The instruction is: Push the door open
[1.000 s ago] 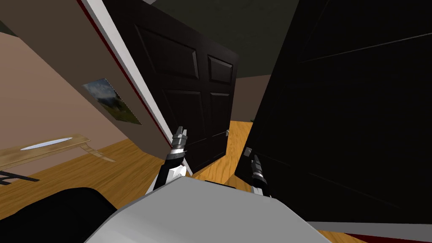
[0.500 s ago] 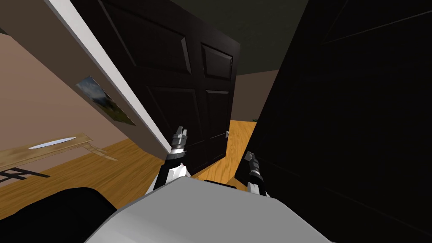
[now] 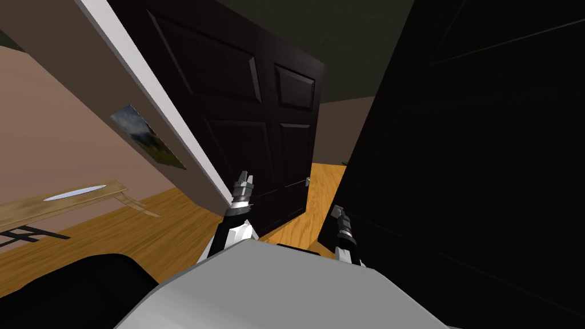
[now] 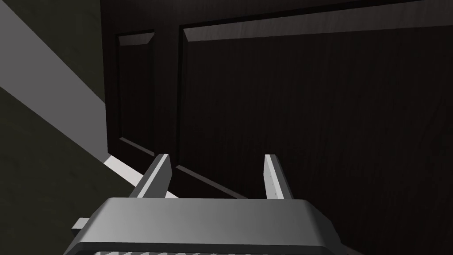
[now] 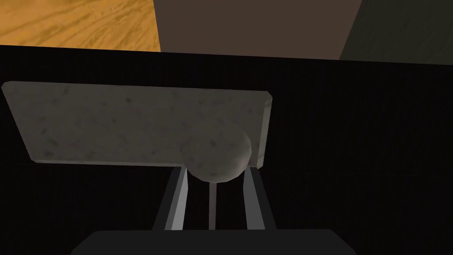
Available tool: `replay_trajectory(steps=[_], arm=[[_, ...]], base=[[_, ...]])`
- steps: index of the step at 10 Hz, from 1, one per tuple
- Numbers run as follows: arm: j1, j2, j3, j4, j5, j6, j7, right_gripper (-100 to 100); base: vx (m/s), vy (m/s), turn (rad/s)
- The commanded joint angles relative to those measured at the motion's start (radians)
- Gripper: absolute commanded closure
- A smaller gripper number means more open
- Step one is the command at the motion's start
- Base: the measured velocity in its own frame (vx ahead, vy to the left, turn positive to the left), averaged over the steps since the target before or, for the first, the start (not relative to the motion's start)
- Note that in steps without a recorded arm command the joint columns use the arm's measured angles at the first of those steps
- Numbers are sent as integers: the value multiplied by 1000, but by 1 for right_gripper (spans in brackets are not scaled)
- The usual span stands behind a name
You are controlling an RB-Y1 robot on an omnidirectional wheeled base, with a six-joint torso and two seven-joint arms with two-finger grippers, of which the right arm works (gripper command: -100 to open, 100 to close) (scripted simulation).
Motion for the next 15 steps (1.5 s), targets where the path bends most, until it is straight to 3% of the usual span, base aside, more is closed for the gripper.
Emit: replay_trajectory(steps=[1,2,4,5,8,9,10,12,14,15], arm=[[3,-7,-7,5,-19,-6,3,100],[7,-37,0,-1,-9,-9,1,-100],[12,-47,3,-5,-8,-15,0,-100],[15,-41,6,-7,-7,-19,0,-100],[22,16,11,-13,-5,-28,-1,-100],[34,8,13,-38,-3,-15,1,-100],[35,-20,9,-35,-6,-21,5,-100],[34,-48,0,-24,-11,-36,12,-100],[34,-41,-8,-14,-16,-50,19,-100],[33,-26,-12,-9,-18,-56,22,-100]], base=[[8,-28,-275],[-123,29,-73],[-161,87,31],[-201,150,-20],[-159,150,-9],[-73,49,-6],[-1,-41,40],[96,-166,78],[176,-171,71],[196,-133,45]])
